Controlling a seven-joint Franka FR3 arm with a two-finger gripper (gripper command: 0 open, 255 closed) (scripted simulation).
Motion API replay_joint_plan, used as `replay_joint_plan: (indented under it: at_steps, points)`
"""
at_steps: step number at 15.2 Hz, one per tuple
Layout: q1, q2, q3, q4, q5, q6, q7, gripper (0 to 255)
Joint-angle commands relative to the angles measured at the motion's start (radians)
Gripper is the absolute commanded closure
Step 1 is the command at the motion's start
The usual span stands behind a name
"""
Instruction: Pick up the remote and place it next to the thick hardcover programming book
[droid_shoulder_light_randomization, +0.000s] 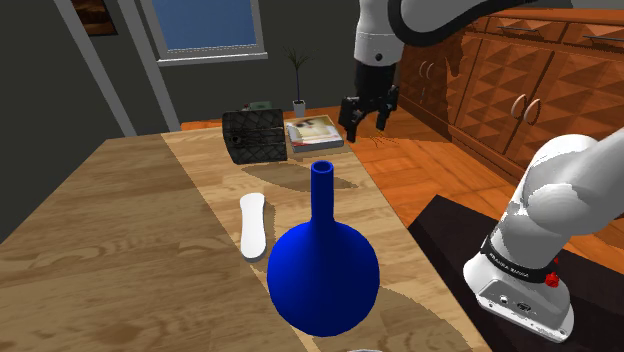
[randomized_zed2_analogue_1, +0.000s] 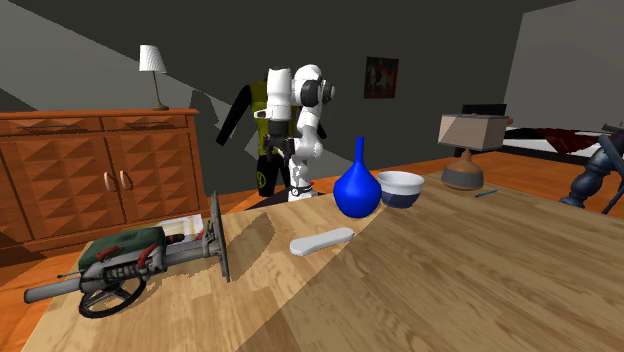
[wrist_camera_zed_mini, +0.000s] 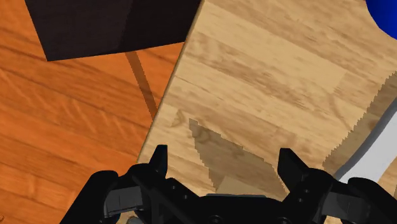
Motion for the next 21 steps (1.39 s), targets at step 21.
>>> replay_joint_plan:
  at_steps: [21]
  points:
    - [0.033, 0.845, 0.356, 0.503, -0.266, 0.226, 0.816, 0]
